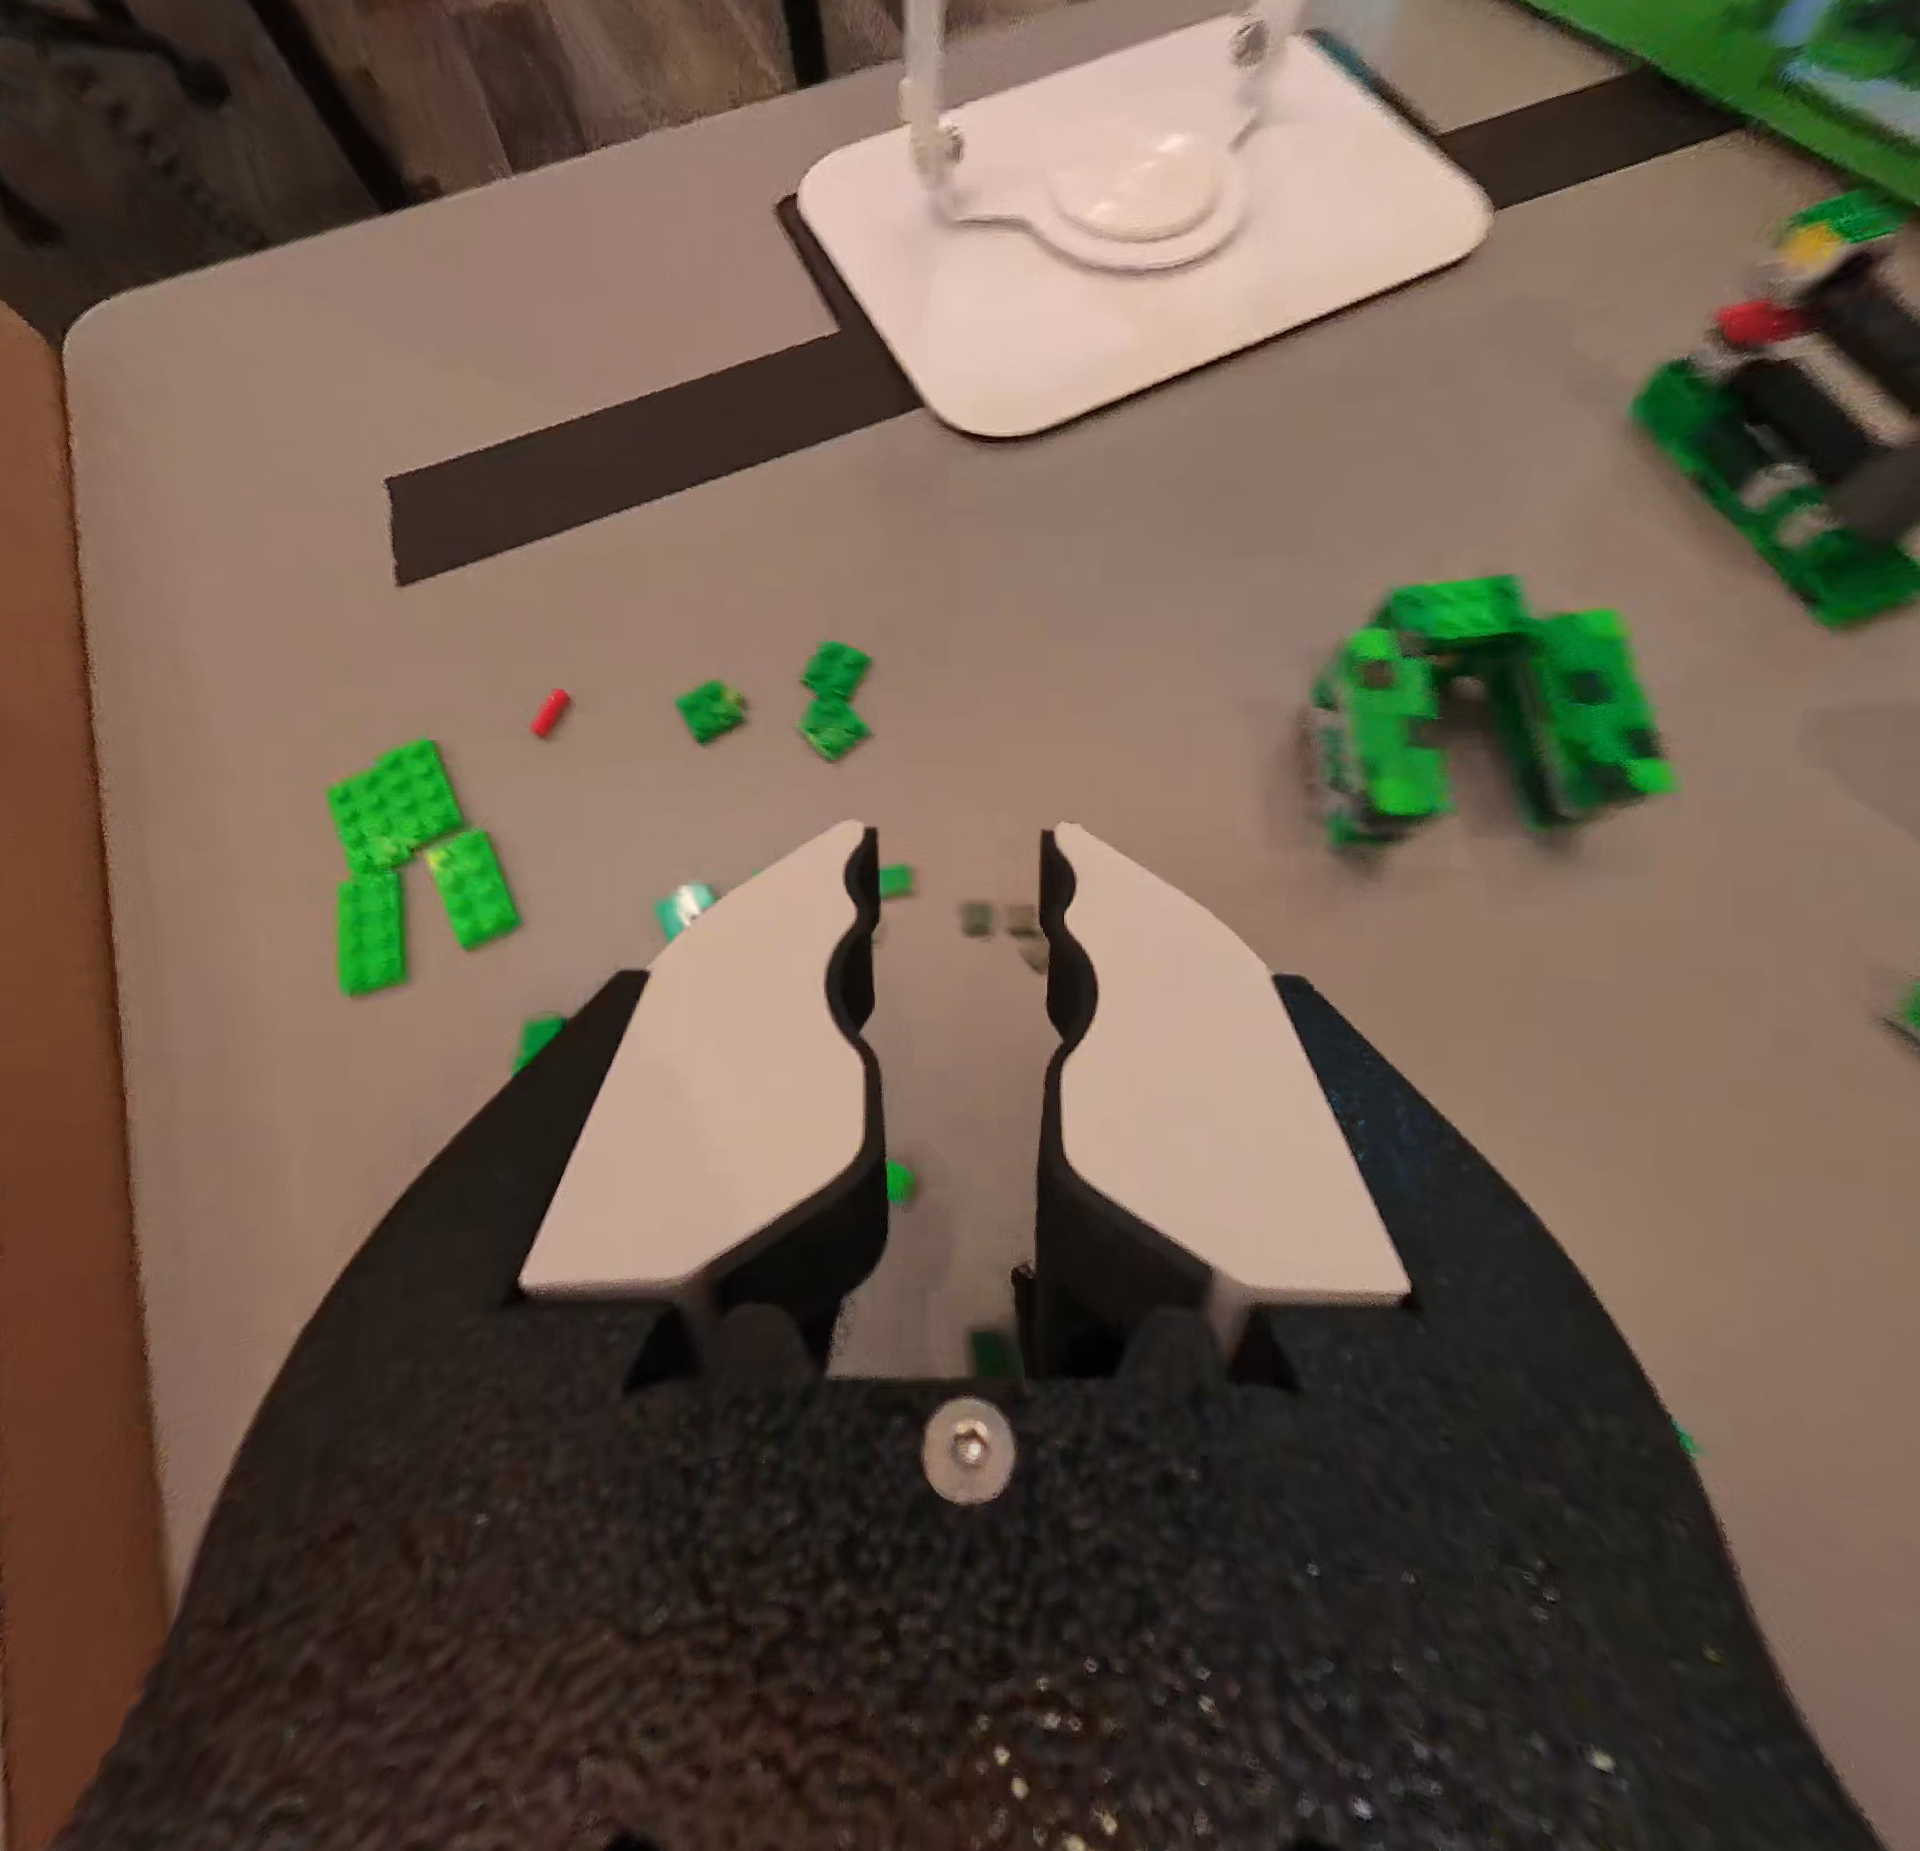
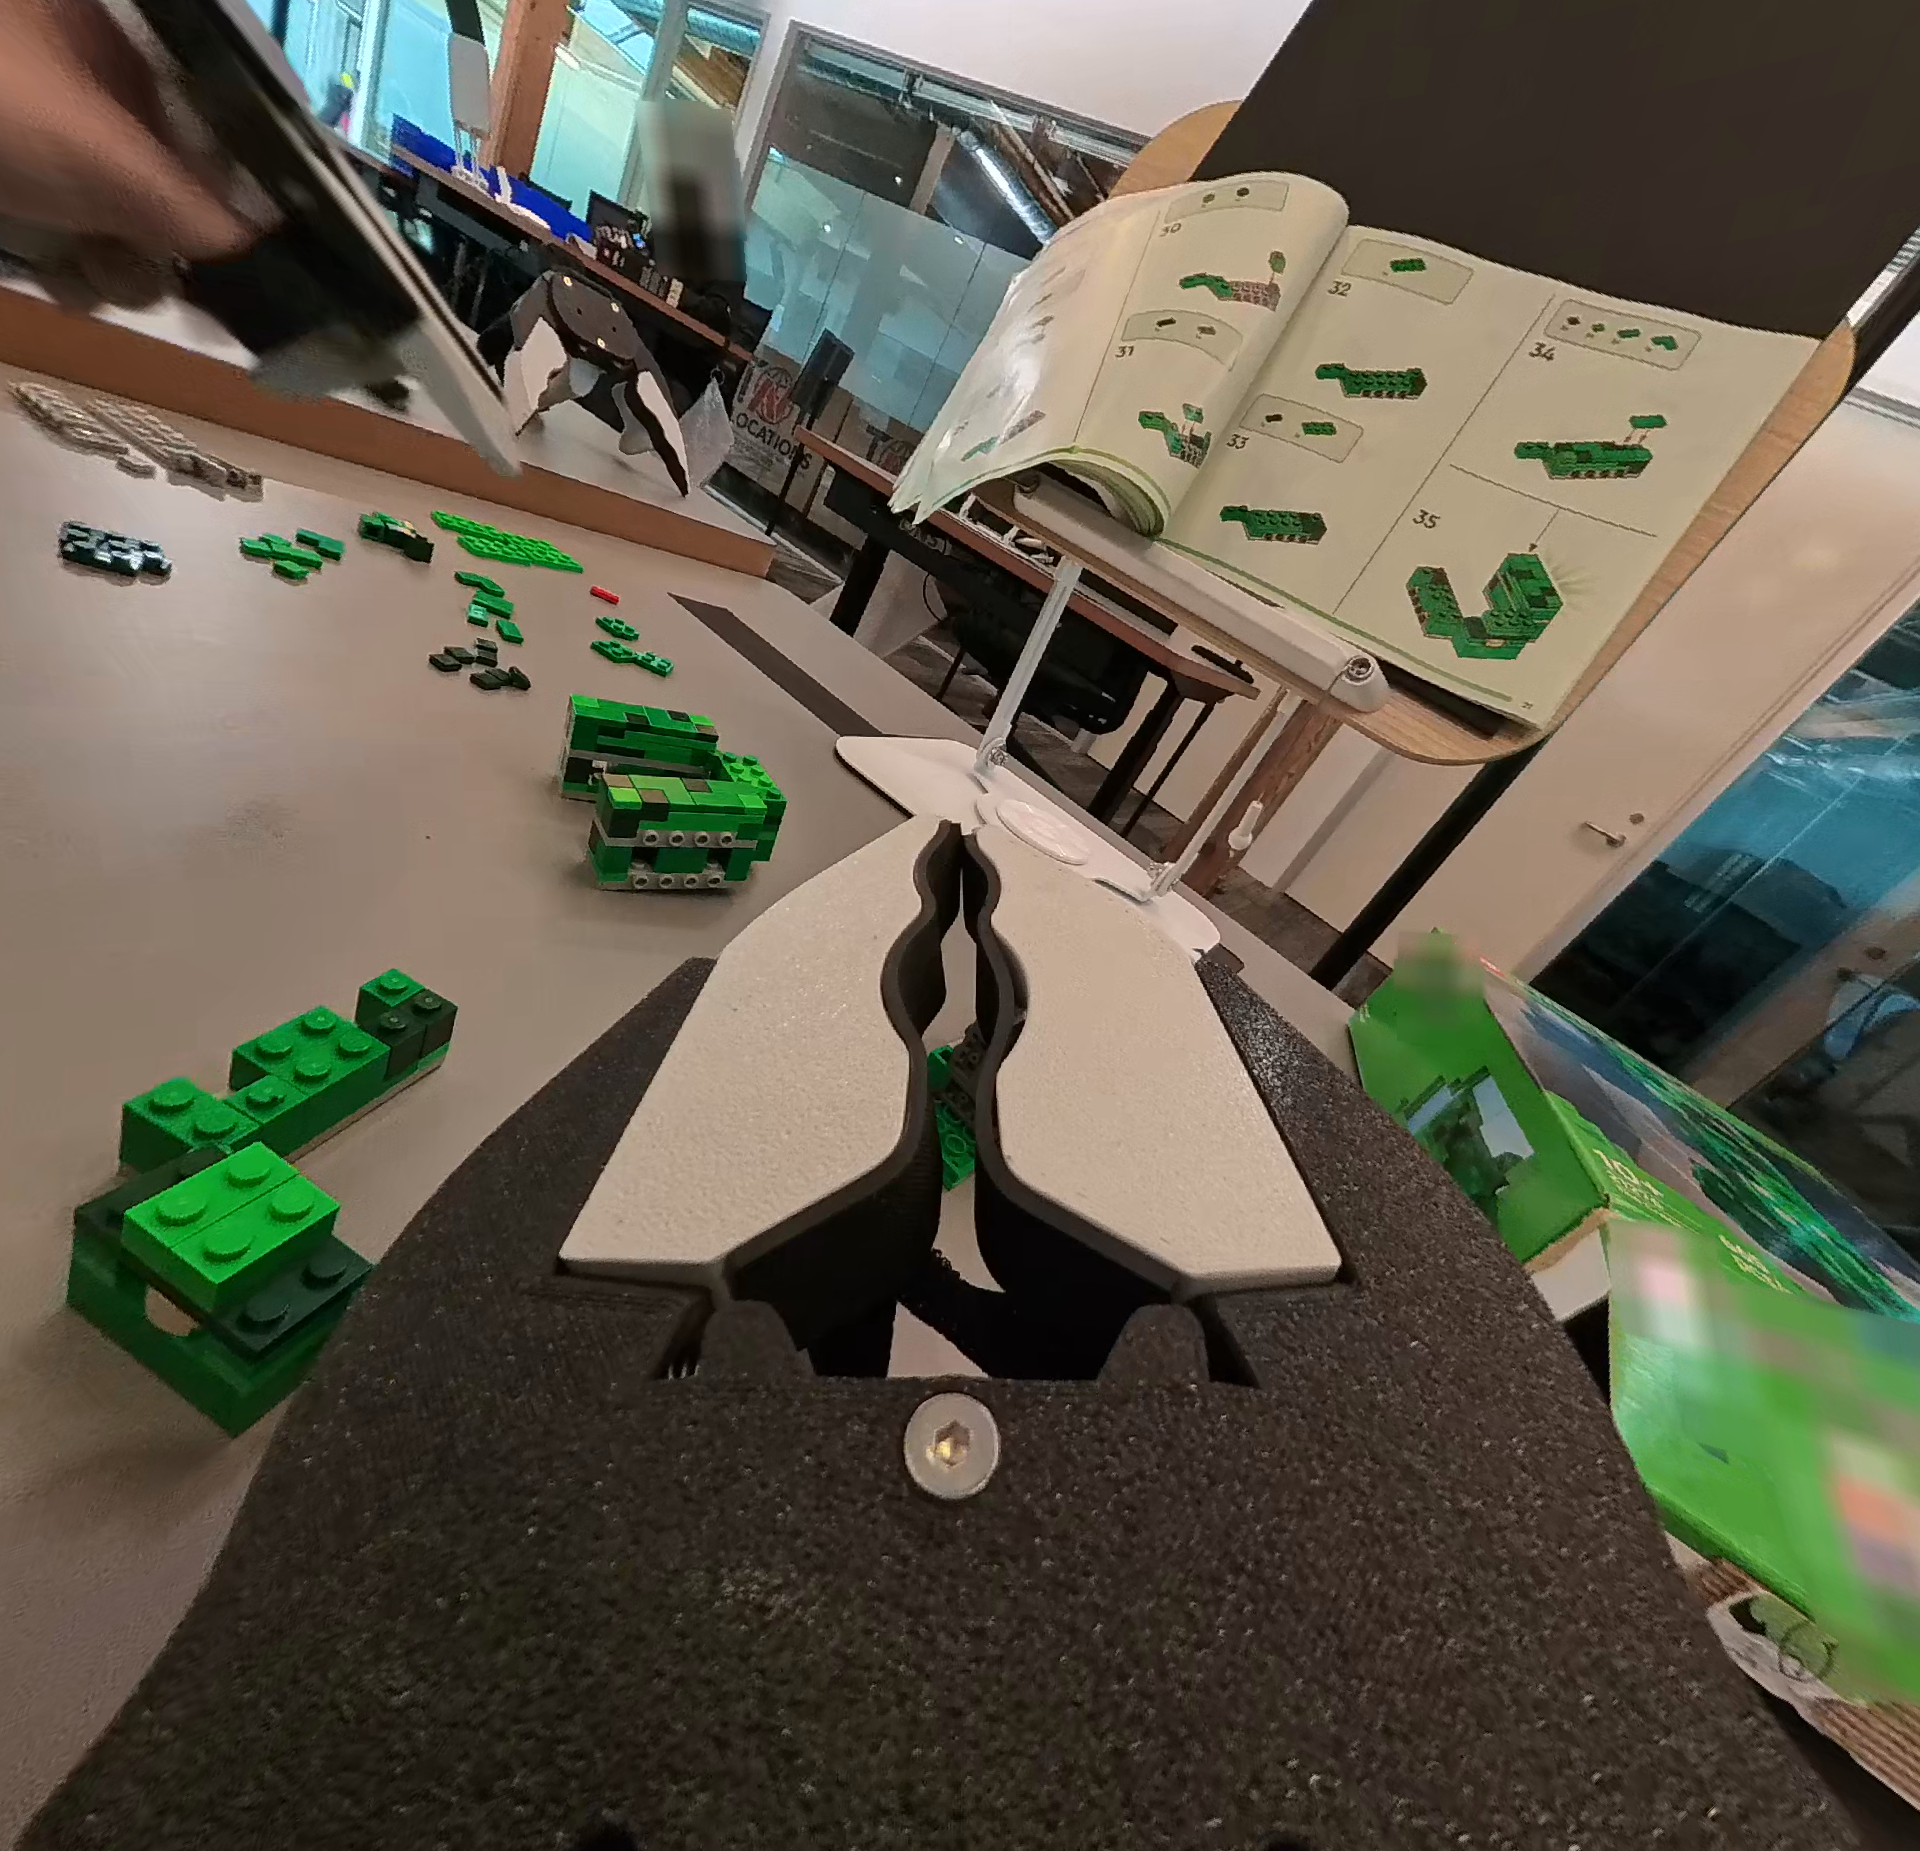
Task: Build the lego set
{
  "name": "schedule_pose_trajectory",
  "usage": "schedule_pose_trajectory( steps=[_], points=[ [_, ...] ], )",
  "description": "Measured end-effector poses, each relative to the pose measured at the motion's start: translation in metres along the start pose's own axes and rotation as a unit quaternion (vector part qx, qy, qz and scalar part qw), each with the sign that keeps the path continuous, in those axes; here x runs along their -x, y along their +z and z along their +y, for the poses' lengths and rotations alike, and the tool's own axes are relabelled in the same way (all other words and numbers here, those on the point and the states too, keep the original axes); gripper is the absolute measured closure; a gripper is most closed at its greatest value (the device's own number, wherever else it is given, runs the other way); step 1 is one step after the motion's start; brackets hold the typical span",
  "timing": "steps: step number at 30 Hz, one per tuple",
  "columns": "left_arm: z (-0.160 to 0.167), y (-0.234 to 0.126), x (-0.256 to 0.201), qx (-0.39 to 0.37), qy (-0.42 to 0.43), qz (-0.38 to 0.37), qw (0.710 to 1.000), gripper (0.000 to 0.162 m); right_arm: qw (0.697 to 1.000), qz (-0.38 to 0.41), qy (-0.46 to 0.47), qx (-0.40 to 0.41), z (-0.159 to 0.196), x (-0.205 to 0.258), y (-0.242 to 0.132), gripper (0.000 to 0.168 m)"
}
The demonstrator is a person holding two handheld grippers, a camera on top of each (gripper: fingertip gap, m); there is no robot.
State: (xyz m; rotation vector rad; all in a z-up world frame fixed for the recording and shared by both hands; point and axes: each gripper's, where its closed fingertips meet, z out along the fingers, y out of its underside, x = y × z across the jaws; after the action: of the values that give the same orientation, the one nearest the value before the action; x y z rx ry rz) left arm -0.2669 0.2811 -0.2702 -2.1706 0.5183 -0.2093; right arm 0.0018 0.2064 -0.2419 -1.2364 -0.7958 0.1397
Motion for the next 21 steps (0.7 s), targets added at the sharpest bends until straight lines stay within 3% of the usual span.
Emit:
schedule_pose_trajectory(
  steps=[2,7,13,21],
  points=[
    [0.000,0.024,0.026,0.033,-0.015,-0.012,0.999,0.133,1.000,-0.002,0.002,-0.001,0.000,0.000,0.000,0.168],
    [-0.005,0.062,0.059,0.066,-0.147,0.000,0.987,0.131,1.000,-0.007,0.006,-0.002,0.000,0.001,0.001,0.168],
    [0.009,0.090,0.076,0.146,-0.153,-0.038,0.977,0.134,1.000,-0.012,0.013,-0.005,0.000,0.001,0.001,0.168],
    [0.015,0.107,0.077,0.183,-0.141,-0.060,0.971,0.132,1.000,-0.015,0.015,-0.006,0.000,0.002,0.001,0.168]
  ],
)
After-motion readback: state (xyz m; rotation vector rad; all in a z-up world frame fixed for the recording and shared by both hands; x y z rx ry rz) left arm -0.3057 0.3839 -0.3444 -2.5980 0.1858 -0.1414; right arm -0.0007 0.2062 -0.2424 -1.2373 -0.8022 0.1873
